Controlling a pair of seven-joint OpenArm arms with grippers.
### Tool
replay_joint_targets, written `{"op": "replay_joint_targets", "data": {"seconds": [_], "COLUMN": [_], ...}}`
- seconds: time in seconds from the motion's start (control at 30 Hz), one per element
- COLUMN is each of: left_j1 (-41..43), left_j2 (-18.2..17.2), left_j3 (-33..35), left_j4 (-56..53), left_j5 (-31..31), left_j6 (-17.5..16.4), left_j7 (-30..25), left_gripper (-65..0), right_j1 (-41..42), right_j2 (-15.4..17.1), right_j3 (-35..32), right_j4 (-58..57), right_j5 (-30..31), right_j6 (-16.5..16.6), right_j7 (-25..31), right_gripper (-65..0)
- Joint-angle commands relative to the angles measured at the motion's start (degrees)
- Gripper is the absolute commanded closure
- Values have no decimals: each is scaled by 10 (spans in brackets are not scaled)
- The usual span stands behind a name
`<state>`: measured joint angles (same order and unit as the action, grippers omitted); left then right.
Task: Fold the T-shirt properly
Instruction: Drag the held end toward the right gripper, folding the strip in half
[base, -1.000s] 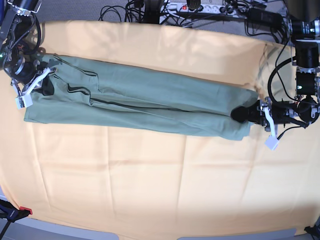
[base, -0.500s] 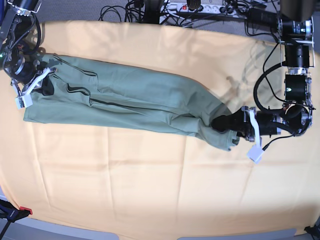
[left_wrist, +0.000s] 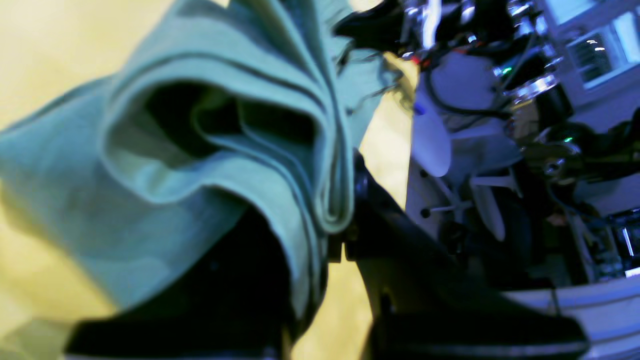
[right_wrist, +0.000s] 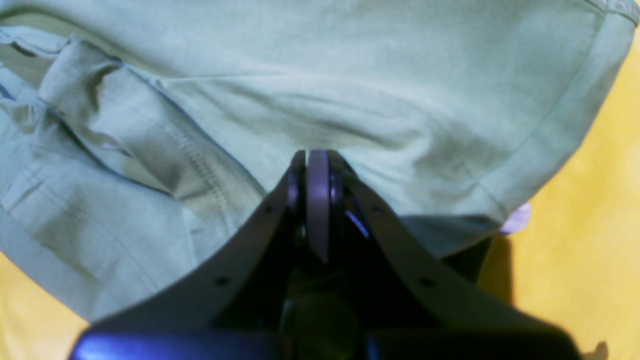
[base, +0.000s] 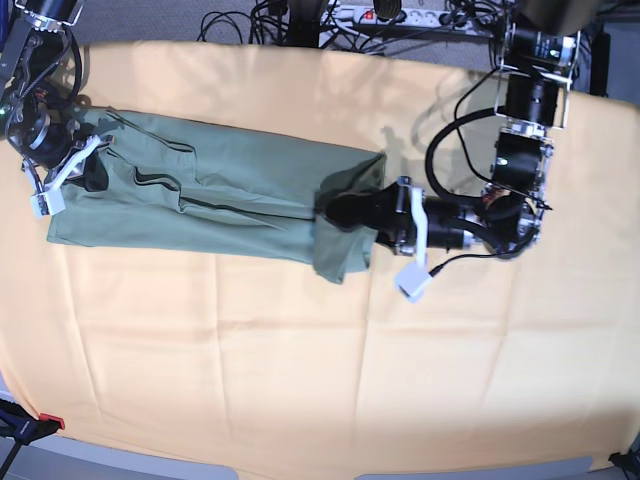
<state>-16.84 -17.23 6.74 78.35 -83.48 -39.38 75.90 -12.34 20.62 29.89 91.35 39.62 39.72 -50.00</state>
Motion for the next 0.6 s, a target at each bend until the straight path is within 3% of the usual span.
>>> {"op": "replay_joint_targets", "data": {"seconds": [0.0,0.2,0.4,0.5,0.57], "left_j1": [-16,-14,-10,-10,-10], "left_j2": [6,59,82,86,87], "left_j3": [0,5,5,5,5], "left_j4": [9,9,9,9,9], "left_j5": [-15,9,9,10,23], "left_j6": [-5,-5,-5,-5,-6], "left_j7": [-22,-31,-30,-30,-30], "left_gripper": [0,0,-5,-266,-401], "right_j1": [5,5,5,5,5], "right_j2": [10,10,10,10,10], "right_j3": [5,5,5,5,5], "right_j4": [6,6,6,6,6], "right_j5": [4,4,6,6,6], "right_j6": [2,2,3,3,3], "right_j7": [2,2,0,-1,-1], "right_gripper": [0,0,0,0,-62]}}
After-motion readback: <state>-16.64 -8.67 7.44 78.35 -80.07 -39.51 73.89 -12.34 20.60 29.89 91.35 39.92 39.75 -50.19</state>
